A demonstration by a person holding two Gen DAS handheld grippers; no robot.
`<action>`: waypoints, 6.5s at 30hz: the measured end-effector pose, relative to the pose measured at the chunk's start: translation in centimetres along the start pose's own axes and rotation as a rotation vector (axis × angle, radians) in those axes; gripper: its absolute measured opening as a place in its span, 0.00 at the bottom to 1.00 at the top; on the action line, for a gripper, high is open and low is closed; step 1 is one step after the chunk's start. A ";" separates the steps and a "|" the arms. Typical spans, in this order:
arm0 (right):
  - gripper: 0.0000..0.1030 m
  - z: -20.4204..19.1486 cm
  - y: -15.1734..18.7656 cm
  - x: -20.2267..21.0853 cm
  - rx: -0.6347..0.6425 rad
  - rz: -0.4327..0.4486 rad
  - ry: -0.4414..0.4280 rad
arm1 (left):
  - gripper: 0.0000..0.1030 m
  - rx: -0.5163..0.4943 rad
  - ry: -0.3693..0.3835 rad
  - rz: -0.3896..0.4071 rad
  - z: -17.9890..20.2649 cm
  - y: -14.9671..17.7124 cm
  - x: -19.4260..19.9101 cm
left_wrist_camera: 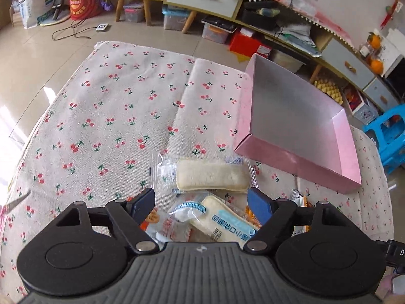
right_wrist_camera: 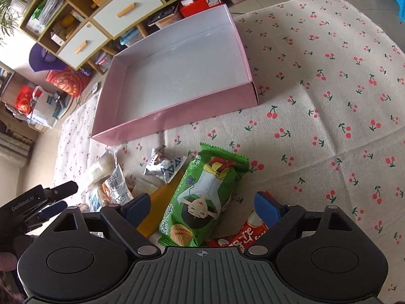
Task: Organize snacks
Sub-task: 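Grasp the clear-wrapped bread roll with the left tool while the right tool grasps the green chip packet, then lift the bread roll with the left tool while the right tool carries the chip packet over the pink box, then open the left tool over the pink box while the right tool releases the chip packet inside, then grasp the yellow cracker packet with the left tool while the right tool grasps a red candy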
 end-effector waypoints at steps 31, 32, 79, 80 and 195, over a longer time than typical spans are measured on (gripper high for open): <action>0.50 -0.1 0.3 -2.3 0.041 -0.030 -0.002 | 0.42 -0.610 -0.036 -0.061 1.8 0.8 -4.2; 0.49 0.0 0.2 -2.2 0.034 -0.029 -0.005 | 0.39 -0.599 -0.044 -0.060 1.8 0.8 -4.1; 0.45 1.6 -14.3 -1.9 -0.184 0.259 -0.155 | 0.16 -0.431 0.018 0.125 10.6 -3.5 -5.3; 0.45 1.5 -14.4 -2.1 -0.169 0.259 -0.149 | 0.16 -0.438 0.013 0.120 10.5 -3.3 -5.0; 0.54 -10.9 10.0 -2.3 0.502 -0.040 -0.138 | 0.66 0.419 0.064 -0.132 -4.5 8.7 1.2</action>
Point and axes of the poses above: each gripper's, at about its wrist camera, not at the fingertips, and x roughly against the way its jaws point, z to its right, y to its underside, the point moved 10 cm from there along -x, roughly the way its jaws point, and after that the axes turned 7 degrees about x, right-handed, at the moved point
